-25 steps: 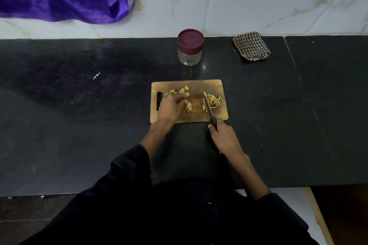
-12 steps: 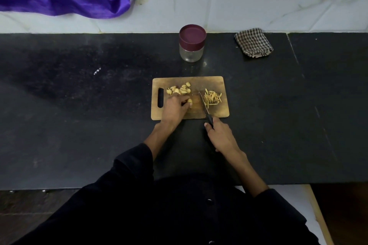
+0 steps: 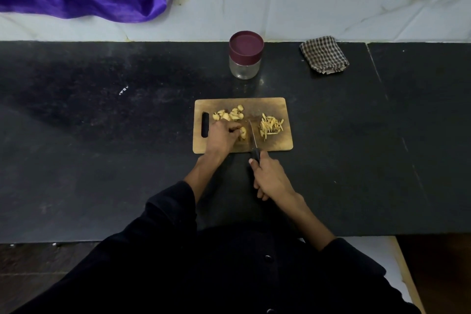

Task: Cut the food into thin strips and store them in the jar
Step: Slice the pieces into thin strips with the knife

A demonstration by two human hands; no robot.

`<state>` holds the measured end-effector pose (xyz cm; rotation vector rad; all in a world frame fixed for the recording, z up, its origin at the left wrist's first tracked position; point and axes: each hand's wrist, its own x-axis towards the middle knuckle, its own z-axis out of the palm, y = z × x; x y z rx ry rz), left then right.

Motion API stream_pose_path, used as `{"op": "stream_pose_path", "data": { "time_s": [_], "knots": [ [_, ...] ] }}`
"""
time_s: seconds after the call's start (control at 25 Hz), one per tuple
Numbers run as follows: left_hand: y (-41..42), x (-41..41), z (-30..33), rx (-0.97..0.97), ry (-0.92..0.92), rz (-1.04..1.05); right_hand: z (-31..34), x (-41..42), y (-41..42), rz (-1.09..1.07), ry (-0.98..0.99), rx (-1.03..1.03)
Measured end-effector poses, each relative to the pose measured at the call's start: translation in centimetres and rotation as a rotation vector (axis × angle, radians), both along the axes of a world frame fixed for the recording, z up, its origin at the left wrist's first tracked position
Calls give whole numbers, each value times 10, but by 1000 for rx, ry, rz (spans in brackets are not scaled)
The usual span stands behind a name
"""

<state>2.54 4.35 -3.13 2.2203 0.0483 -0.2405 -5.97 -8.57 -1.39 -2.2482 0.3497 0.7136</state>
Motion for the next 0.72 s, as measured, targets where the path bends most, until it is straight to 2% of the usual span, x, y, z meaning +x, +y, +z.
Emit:
{"op": "stream_pose_path", "data": {
  "time_s": [0.32,0.72],
  "knots": [
    [-1,3,-4,0,19,18,-7,12,13,67,-58,-126],
    [-3,4,-8,-8,18,98,-11,18,17,61,-111,-125]
  ]
}}
